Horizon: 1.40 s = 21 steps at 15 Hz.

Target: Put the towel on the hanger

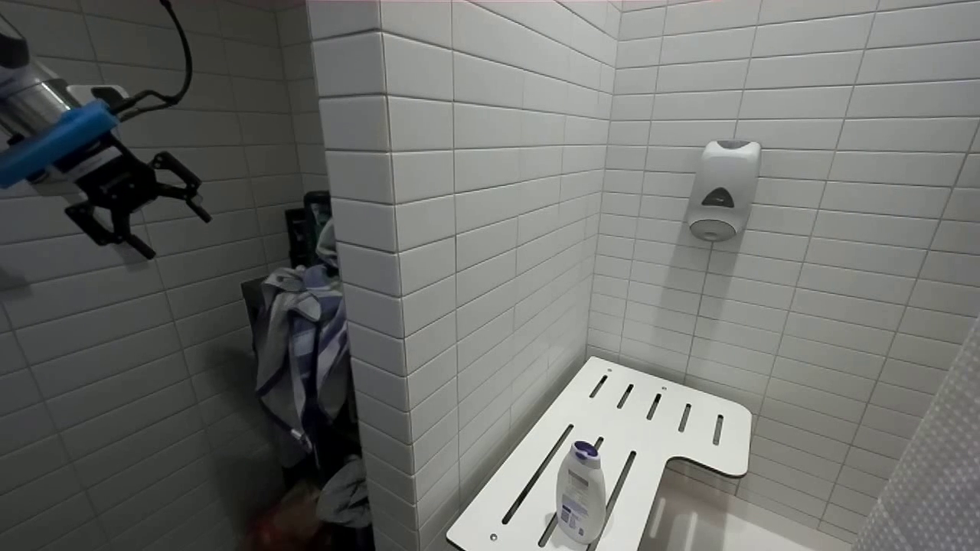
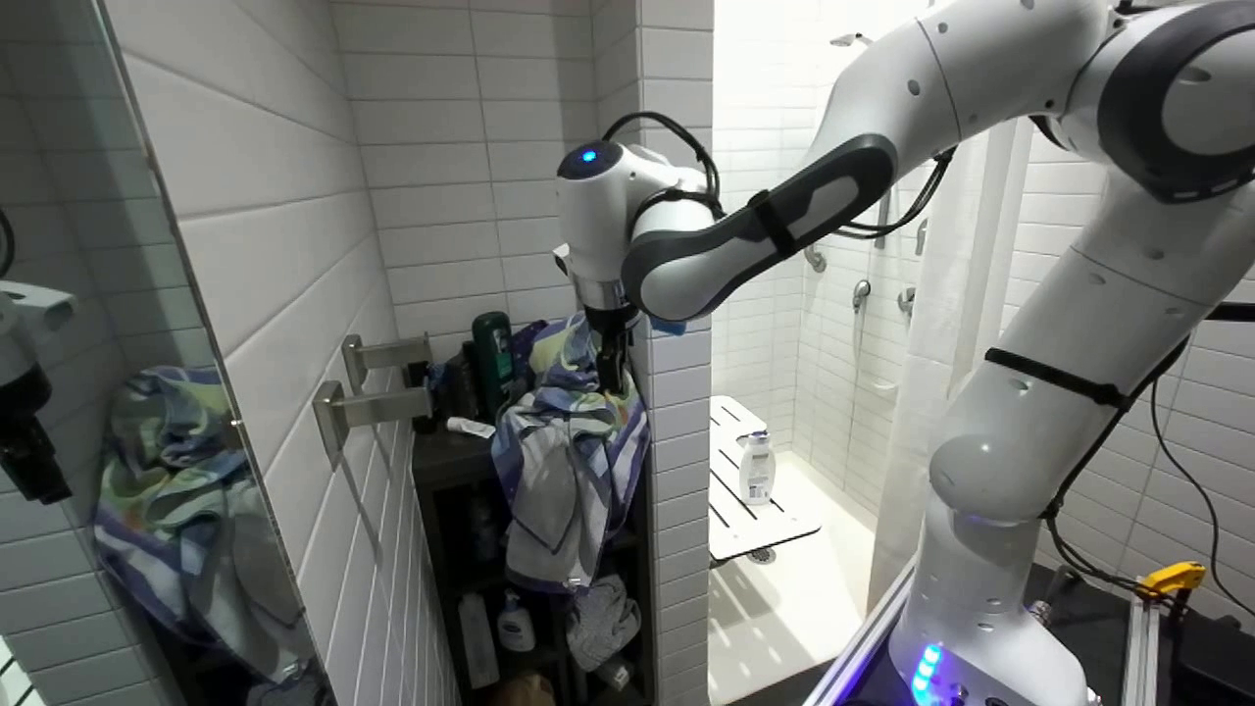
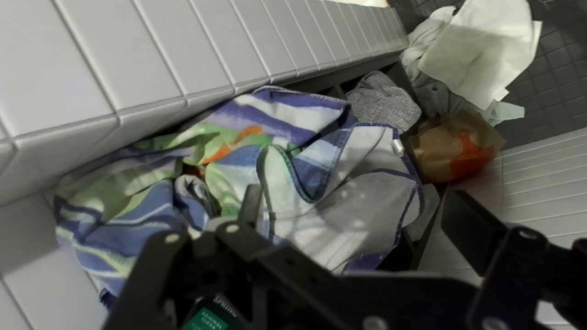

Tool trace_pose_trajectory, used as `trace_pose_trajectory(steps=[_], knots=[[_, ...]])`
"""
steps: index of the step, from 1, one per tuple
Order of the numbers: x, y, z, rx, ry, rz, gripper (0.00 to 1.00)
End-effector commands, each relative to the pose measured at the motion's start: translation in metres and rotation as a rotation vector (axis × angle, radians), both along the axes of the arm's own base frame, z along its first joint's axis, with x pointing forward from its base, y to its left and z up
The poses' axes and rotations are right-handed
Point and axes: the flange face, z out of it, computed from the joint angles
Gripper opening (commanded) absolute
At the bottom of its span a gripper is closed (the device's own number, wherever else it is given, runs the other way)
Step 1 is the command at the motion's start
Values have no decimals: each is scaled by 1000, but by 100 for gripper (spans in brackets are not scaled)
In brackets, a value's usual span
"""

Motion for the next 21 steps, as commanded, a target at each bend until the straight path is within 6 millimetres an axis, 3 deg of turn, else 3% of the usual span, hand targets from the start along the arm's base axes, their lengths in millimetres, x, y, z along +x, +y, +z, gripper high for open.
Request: trace_pose_trajectory(steps=[1, 10, 21], knots=[[23, 5, 0, -61, -65, 112, 100], [86, -13, -26, -142, -119, 204, 100], [133, -38, -67, -110, -57, 162, 100]])
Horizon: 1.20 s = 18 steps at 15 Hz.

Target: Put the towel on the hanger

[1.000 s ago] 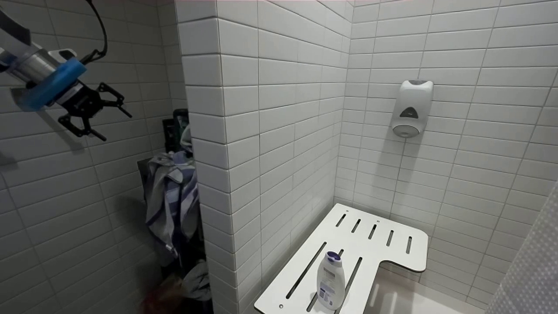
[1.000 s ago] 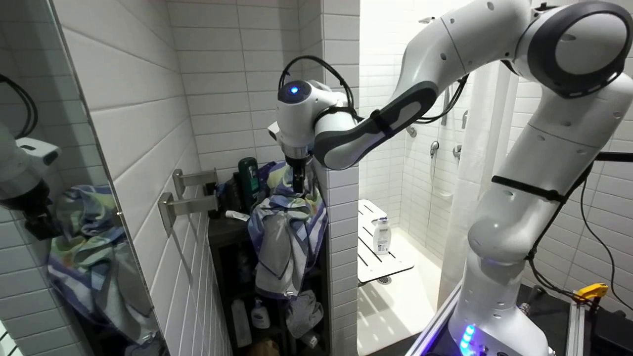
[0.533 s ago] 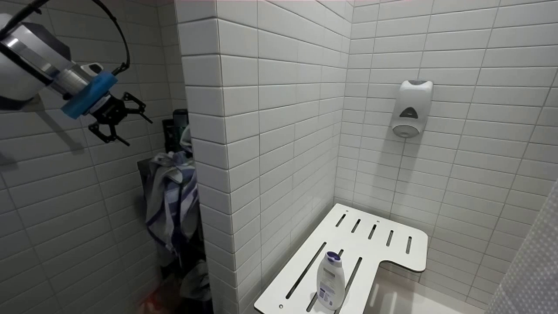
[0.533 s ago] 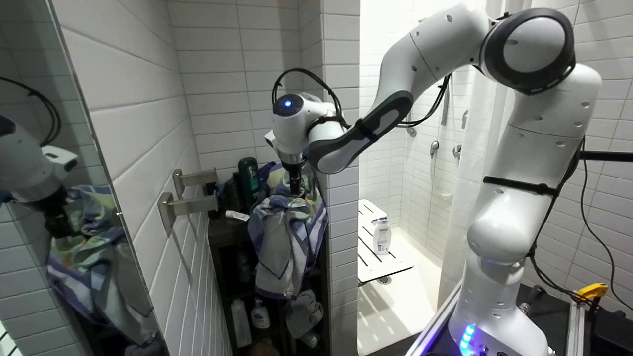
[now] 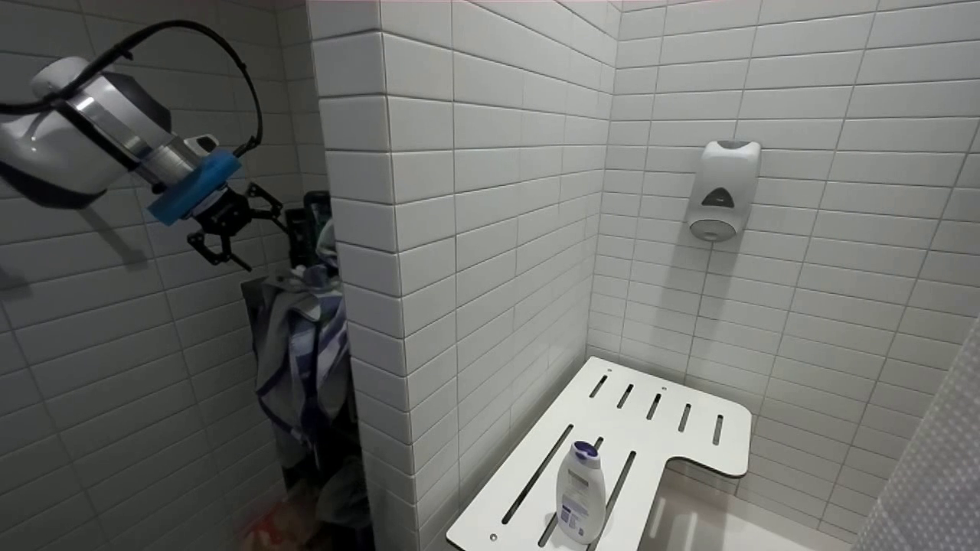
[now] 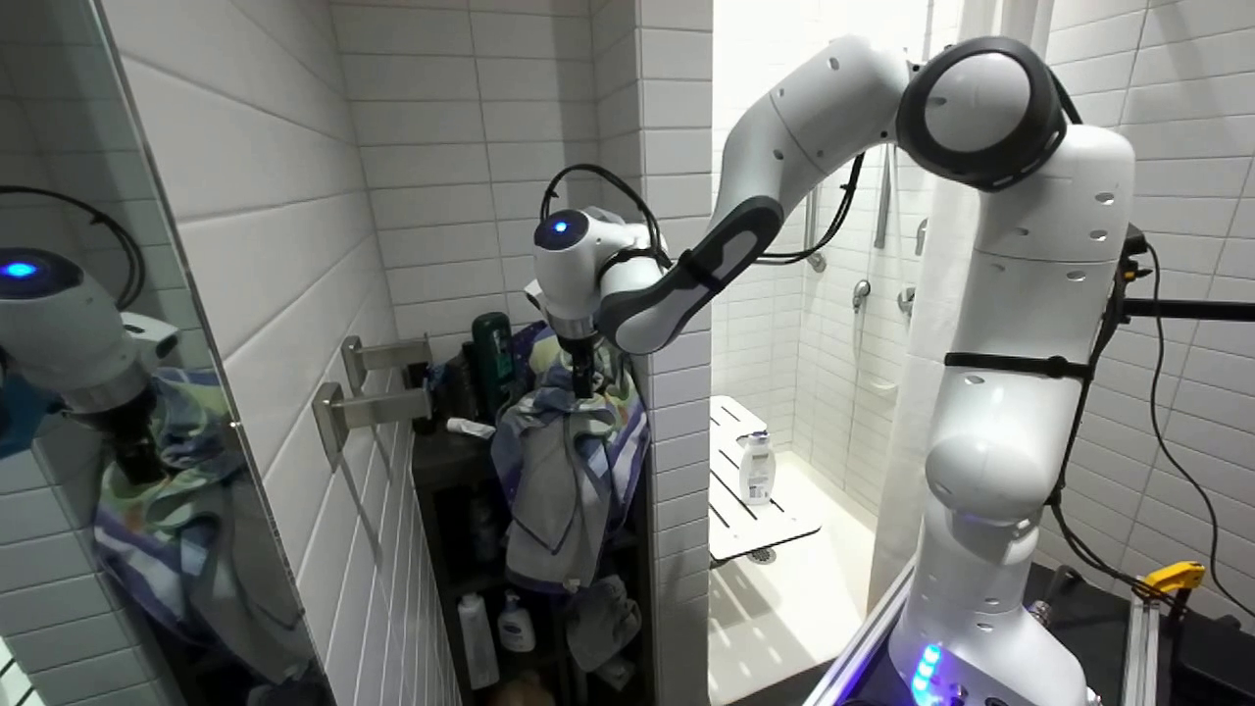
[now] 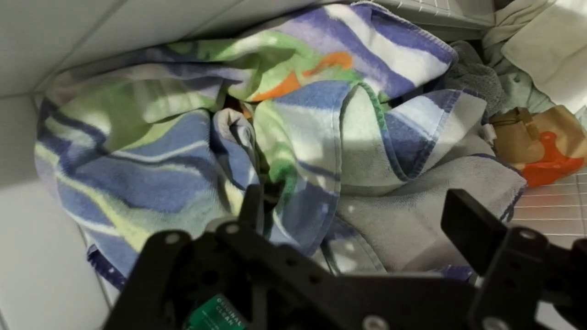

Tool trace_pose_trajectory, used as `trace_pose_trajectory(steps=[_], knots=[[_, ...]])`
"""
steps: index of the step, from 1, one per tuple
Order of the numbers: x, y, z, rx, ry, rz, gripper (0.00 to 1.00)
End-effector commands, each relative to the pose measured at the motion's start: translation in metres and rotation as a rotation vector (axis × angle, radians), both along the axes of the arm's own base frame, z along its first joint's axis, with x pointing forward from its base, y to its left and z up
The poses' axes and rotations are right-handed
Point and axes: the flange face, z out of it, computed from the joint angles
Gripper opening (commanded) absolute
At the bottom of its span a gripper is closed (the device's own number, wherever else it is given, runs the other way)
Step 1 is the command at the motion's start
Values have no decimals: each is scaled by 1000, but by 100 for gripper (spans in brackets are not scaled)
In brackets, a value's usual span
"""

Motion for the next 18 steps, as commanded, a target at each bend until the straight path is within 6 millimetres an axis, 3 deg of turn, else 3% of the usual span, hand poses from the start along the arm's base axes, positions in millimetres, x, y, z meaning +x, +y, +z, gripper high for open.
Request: trace_pose_trajectory(steps=[1, 7, 15, 16, 18], knots=[[21, -4, -4, -2, -14, 6, 100], [36, -14, -15, 9, -7, -8, 100], [66, -26, -5, -51, -74, -1, 100], [54, -28, -5, -52, -48, -2, 100], [59, -27, -5, -49, -52, -2, 100]])
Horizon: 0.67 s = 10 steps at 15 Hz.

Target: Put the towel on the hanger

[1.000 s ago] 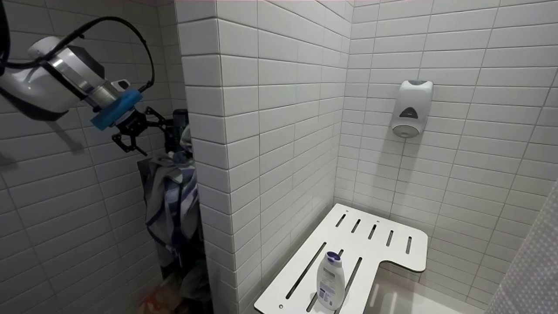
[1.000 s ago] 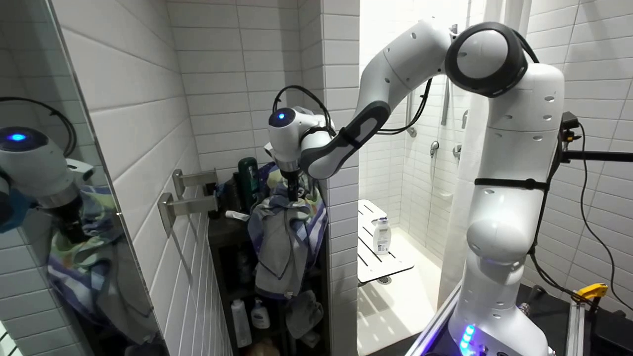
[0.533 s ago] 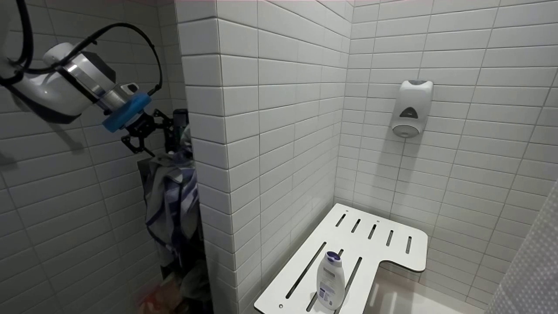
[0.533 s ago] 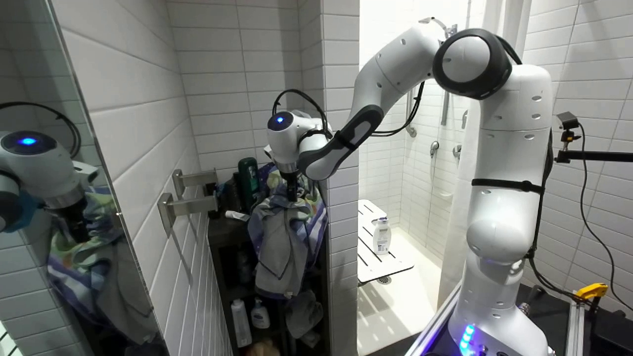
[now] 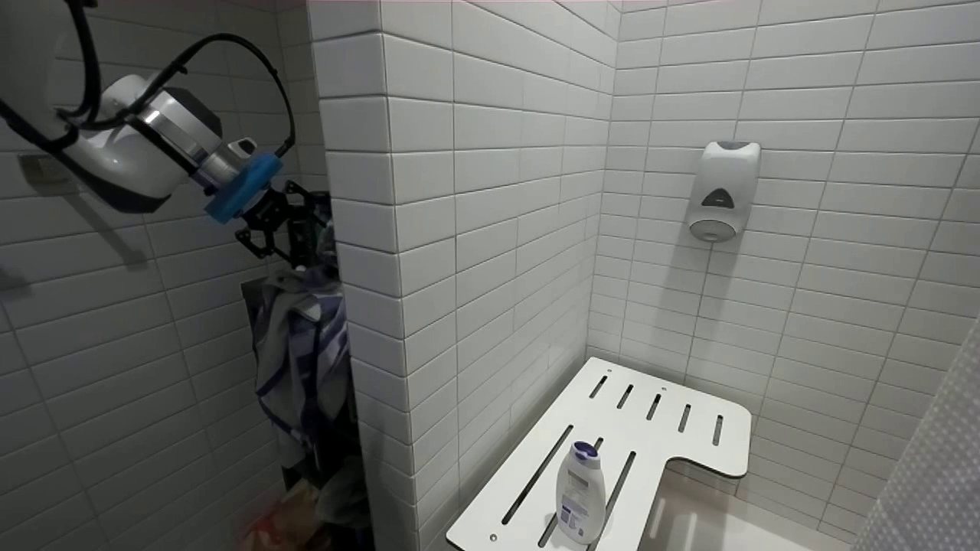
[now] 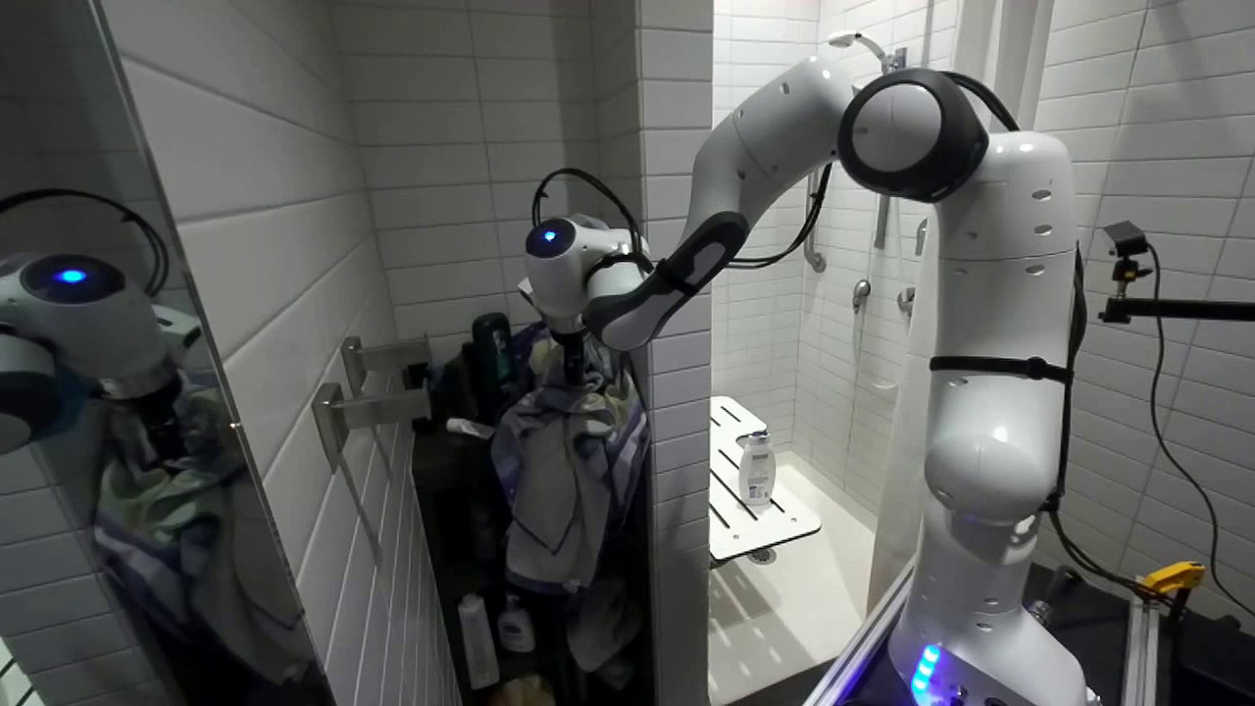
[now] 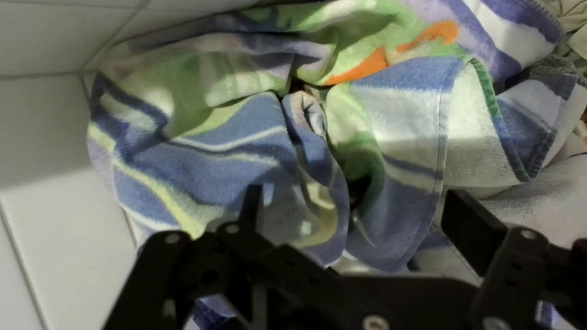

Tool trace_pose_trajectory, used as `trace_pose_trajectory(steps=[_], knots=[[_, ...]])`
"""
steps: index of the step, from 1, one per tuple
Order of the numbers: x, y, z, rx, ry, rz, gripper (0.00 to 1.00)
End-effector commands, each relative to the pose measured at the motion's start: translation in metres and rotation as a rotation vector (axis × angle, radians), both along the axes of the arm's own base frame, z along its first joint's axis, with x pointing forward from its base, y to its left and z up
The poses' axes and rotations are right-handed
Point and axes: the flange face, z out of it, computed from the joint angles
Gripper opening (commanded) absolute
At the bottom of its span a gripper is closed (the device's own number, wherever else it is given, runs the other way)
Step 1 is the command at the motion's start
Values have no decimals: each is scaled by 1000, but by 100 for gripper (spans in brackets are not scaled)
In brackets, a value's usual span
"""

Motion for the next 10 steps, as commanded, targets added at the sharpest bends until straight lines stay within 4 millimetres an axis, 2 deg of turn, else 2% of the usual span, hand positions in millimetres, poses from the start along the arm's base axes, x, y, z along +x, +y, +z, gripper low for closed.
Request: trace_pose_trajectory(steps=[1, 10], knots=[[1, 0, 0, 1, 2, 0, 100], [9, 4, -1, -41, -56, 61, 100]])
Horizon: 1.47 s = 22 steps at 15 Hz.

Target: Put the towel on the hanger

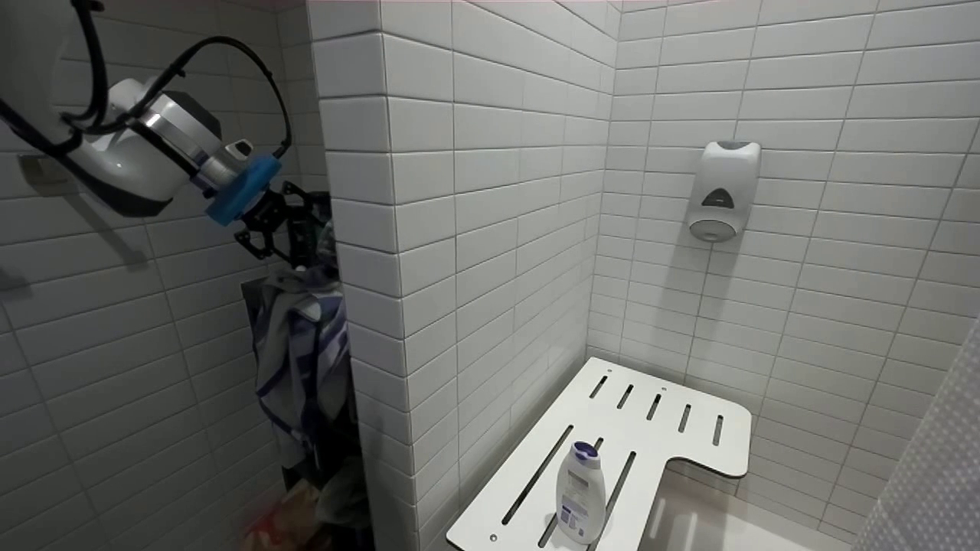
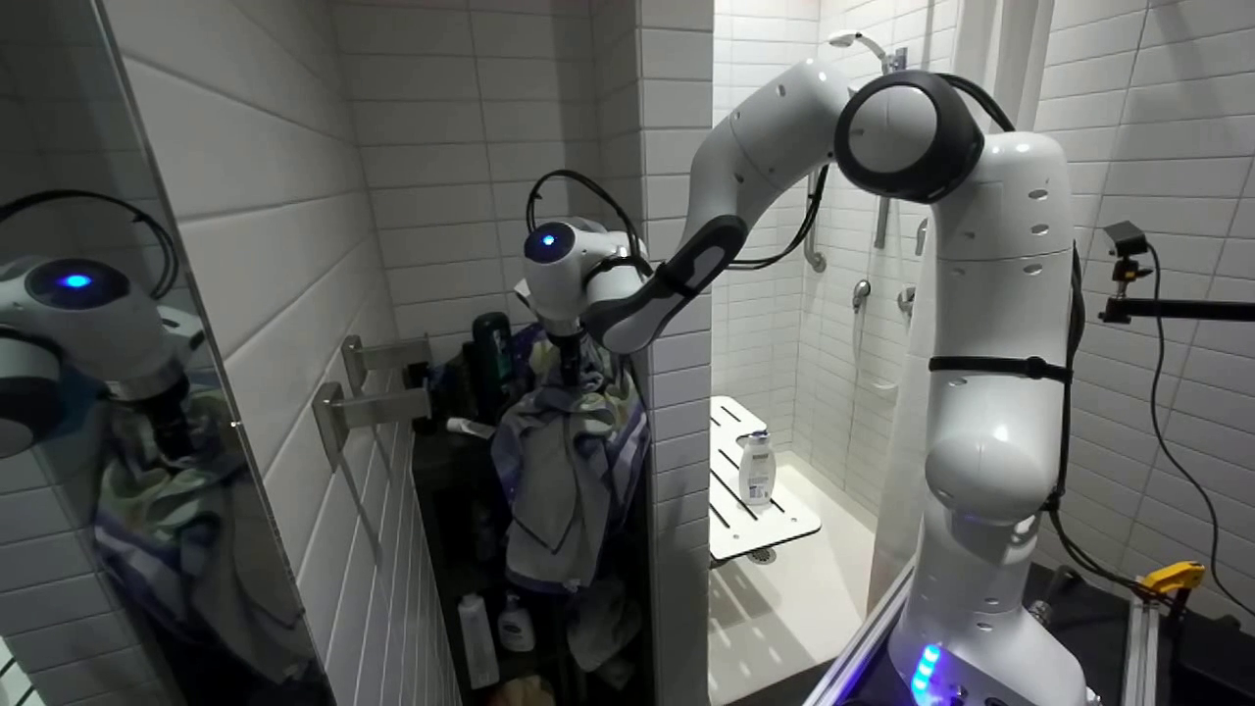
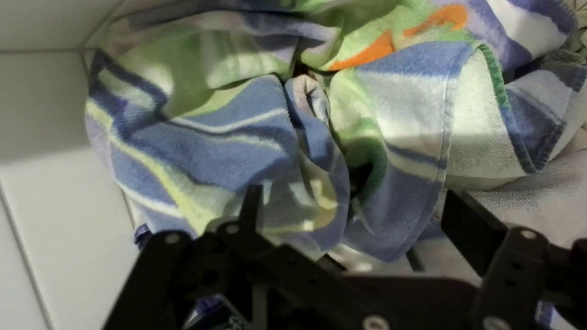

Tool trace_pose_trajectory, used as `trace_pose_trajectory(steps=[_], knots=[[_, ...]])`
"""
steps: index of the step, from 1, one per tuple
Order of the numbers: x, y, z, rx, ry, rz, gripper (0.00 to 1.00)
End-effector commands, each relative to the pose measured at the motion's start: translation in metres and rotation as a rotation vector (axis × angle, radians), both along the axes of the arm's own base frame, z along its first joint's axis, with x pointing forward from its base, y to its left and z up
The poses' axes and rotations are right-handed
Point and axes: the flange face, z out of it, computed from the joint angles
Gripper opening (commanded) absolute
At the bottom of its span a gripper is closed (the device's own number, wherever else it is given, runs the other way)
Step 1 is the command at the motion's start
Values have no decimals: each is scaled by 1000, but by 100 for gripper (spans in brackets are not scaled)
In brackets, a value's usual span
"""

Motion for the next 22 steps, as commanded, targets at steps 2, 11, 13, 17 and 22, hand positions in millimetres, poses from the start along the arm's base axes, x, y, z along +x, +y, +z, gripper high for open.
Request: trace_pose_trajectory(steps=[2, 11, 13, 17, 22], knots=[[12, -8, 3, -44, -55, 31, 100], [49, -39, -12, -6, -52, 1, 100], [57, -42, -19, 10, -49, -3, 100], [65, -46, -26, 22, -28, -14, 68], [56, -37, -17, 107, 18, -53, 27]])
